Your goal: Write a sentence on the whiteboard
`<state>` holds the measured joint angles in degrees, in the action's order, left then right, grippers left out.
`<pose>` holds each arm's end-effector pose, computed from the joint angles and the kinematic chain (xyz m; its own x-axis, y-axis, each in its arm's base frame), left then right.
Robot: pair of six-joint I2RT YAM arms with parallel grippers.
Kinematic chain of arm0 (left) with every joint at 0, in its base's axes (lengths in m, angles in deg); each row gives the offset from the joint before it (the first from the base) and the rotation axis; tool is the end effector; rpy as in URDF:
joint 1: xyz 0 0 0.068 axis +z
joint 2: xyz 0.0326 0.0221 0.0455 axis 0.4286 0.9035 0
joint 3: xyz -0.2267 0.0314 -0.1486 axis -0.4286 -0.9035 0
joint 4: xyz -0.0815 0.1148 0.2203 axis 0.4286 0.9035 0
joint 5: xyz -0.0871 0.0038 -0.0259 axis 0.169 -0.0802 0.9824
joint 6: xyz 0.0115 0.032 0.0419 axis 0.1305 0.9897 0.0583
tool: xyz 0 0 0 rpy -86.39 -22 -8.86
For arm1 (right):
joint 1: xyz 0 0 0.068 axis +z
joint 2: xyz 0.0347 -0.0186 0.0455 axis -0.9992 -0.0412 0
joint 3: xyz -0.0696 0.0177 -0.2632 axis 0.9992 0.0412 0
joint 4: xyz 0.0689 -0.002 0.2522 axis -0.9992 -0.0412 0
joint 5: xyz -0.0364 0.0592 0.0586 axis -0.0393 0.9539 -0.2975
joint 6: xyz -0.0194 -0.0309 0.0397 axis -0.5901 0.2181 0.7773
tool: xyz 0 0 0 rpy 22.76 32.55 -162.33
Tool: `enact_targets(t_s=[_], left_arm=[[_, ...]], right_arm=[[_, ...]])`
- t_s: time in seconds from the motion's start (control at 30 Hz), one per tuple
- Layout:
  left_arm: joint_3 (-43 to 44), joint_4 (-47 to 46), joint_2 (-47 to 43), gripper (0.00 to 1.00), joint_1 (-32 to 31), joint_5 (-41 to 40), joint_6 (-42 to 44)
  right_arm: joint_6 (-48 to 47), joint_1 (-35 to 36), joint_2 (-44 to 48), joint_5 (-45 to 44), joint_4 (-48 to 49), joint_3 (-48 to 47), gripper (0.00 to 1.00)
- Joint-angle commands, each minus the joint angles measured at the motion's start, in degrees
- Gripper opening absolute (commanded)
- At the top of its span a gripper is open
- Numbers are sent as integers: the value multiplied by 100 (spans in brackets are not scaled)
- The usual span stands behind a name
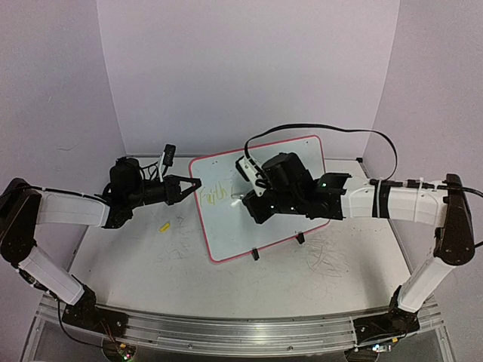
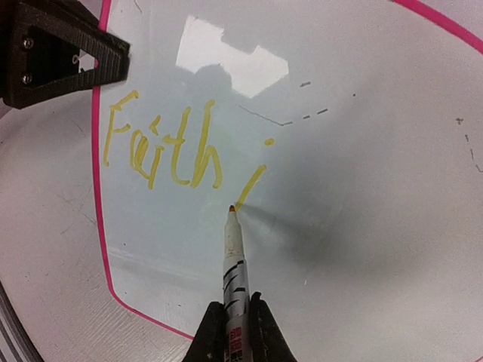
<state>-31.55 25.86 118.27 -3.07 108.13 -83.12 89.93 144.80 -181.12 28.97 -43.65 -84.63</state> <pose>0.2639 -0.1669 0.2358 -0.4761 -0.1356 -0.8689 0.7715 0.4099 -0.4866 0.2136 0.3234 0.2836 -0.3337 -0.4233 -0.8423 -0.7669 0.6414 -0.0185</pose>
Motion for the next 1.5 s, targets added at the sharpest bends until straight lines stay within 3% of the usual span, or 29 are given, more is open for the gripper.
enact_targets(t_s=[0.0, 0.87, 1.47], left_arm=[[-108, 96, -156, 0, 23, -191, 329], [-75, 97, -127, 0, 23, -179, 326], [-59, 95, -132, 0, 23, -157, 309]], right_arm=[[-18, -86, 307, -73, 278, -248, 0], [-78, -129, -102, -492, 262, -342, 0], [119, -133, 102, -225, 72, 101, 0]])
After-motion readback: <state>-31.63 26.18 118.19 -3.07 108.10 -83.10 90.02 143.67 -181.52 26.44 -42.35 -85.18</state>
